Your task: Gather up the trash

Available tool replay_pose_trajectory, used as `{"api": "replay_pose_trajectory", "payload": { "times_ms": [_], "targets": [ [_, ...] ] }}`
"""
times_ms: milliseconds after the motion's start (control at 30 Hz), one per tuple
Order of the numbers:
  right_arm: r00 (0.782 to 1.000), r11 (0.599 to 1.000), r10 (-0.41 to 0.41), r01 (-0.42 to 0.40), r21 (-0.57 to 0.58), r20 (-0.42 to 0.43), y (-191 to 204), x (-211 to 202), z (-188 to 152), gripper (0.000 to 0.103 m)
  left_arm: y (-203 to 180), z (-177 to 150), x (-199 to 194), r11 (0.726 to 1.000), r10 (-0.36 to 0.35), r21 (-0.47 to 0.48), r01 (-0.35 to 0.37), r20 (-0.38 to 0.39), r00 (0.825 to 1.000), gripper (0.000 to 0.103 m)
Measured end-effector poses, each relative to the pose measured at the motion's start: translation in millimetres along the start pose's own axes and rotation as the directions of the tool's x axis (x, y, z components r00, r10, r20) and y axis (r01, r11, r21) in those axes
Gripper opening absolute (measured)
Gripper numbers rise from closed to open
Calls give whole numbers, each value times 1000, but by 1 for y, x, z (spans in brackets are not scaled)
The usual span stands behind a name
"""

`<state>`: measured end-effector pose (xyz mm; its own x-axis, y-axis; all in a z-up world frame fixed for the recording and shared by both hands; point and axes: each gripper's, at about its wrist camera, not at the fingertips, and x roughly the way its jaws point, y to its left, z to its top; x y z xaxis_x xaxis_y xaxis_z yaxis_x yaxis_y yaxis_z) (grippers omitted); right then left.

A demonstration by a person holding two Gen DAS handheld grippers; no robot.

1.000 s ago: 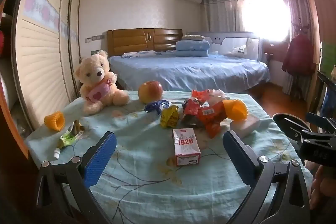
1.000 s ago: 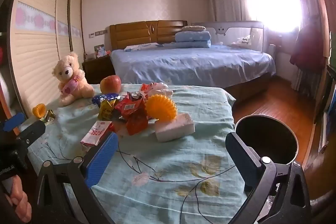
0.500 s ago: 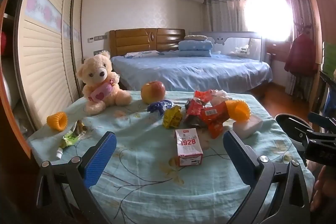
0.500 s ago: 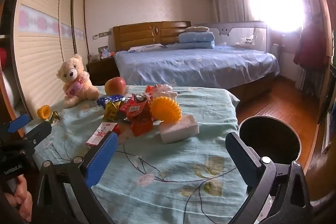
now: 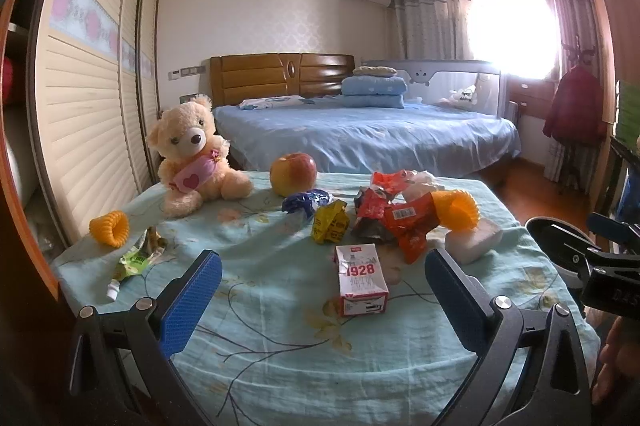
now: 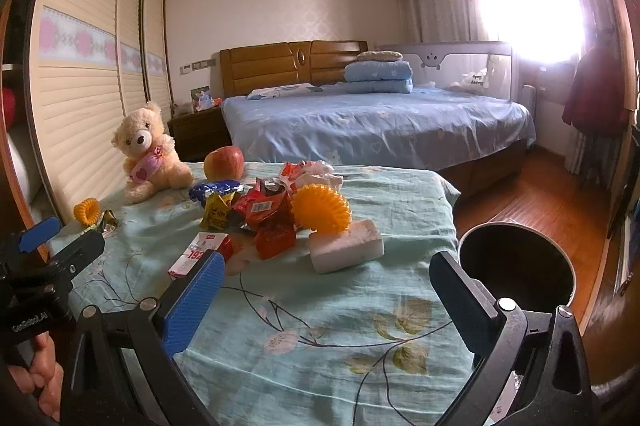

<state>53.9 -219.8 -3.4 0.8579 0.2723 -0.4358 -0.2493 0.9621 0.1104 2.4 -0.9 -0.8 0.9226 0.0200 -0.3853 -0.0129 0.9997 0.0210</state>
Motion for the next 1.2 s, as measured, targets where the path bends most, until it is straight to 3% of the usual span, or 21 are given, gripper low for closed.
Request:
{"api": "replay_pose_trajectory", "payload": {
  "times_ms": [1200],
  "targets": [
    [1000, 1000, -1, 1, -2, 1, 2, -1, 1, 103, -2, 1, 2, 1000, -4, -1, 4, 2, 1000, 102]
  ]
}}
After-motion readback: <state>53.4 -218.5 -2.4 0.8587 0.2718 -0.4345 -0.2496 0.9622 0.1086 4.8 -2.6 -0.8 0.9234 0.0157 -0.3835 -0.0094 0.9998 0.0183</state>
